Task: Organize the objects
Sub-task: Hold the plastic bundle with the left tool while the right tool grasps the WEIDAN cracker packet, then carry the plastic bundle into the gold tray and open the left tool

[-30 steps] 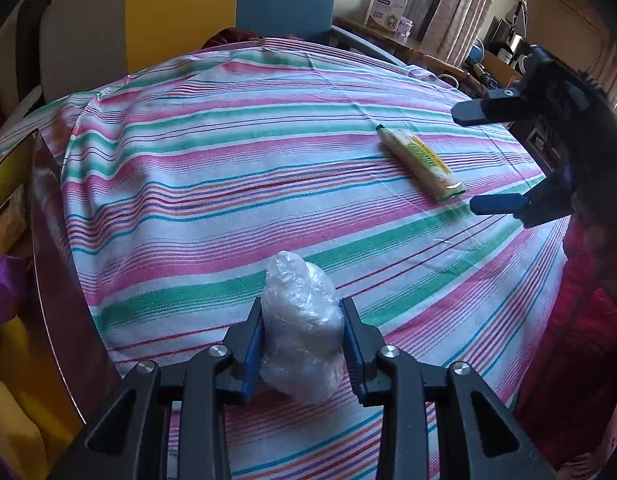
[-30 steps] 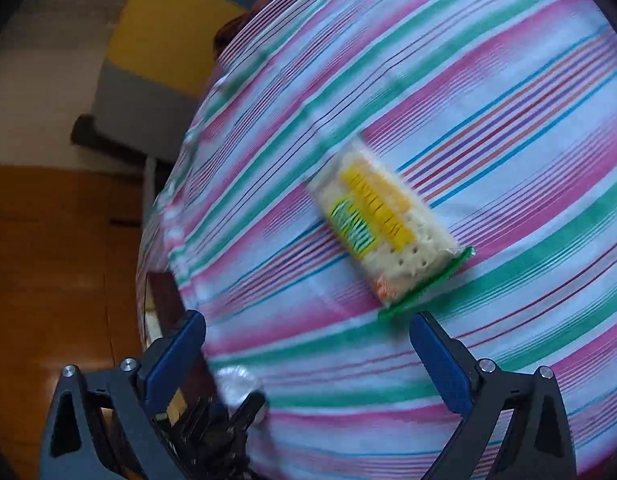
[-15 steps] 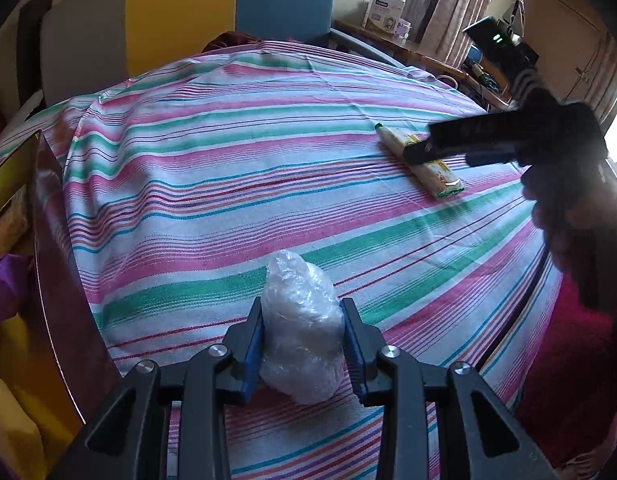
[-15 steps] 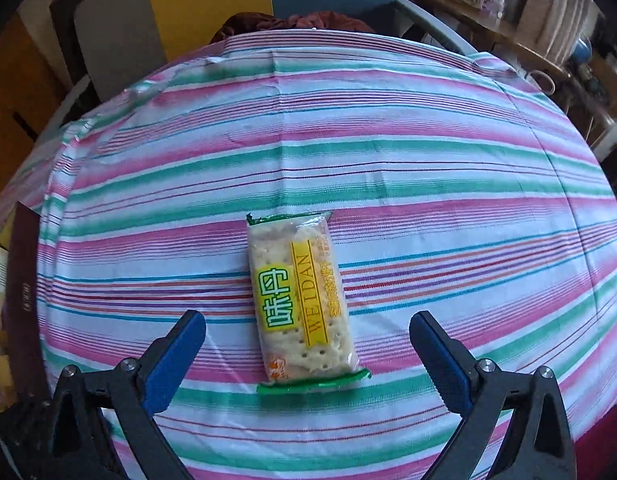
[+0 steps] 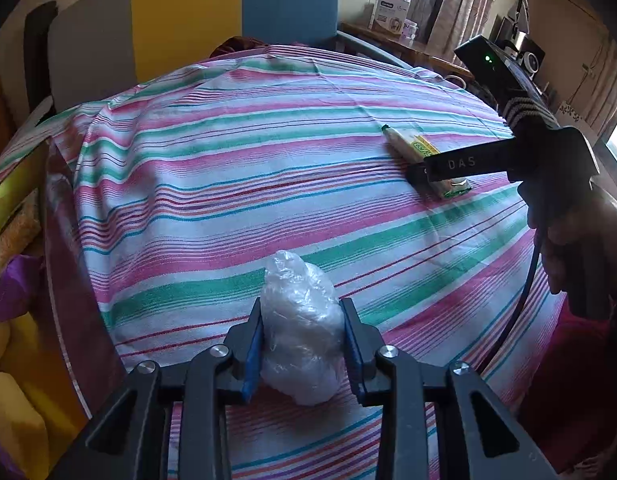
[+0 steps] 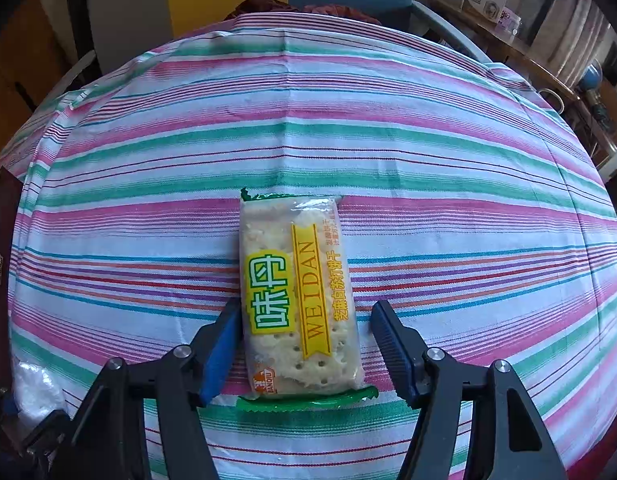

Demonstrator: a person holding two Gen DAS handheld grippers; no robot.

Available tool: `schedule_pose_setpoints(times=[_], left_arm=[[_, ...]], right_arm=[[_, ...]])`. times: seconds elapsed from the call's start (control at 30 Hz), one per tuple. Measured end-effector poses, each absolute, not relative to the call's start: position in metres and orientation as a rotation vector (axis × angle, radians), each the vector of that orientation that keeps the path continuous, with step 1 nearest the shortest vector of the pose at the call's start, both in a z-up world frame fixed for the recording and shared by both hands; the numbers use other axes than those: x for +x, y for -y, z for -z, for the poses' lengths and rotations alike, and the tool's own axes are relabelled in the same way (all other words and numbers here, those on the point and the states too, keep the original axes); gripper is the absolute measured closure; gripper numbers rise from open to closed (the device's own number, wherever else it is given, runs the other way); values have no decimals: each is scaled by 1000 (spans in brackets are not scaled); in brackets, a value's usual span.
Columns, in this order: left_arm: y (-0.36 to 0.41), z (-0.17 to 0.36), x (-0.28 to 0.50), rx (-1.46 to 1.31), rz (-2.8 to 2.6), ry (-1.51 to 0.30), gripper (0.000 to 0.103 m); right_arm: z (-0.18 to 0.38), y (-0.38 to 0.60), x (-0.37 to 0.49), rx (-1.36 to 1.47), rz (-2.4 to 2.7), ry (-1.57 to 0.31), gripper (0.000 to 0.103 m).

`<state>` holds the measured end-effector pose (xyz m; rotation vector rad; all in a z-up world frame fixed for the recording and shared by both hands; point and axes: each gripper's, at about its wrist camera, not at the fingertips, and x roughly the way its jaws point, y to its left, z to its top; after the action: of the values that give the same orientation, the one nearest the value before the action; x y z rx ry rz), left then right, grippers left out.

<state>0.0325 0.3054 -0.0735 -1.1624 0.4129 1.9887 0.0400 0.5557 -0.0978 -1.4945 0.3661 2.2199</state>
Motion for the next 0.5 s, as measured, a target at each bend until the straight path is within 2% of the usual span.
schedule_pose_setpoints(times=[0.5], left_arm=[[-276, 1, 42, -1004, -2104, -321, 69]], right_arm=[[100, -542, 42, -1459, -2241, -330, 38]])
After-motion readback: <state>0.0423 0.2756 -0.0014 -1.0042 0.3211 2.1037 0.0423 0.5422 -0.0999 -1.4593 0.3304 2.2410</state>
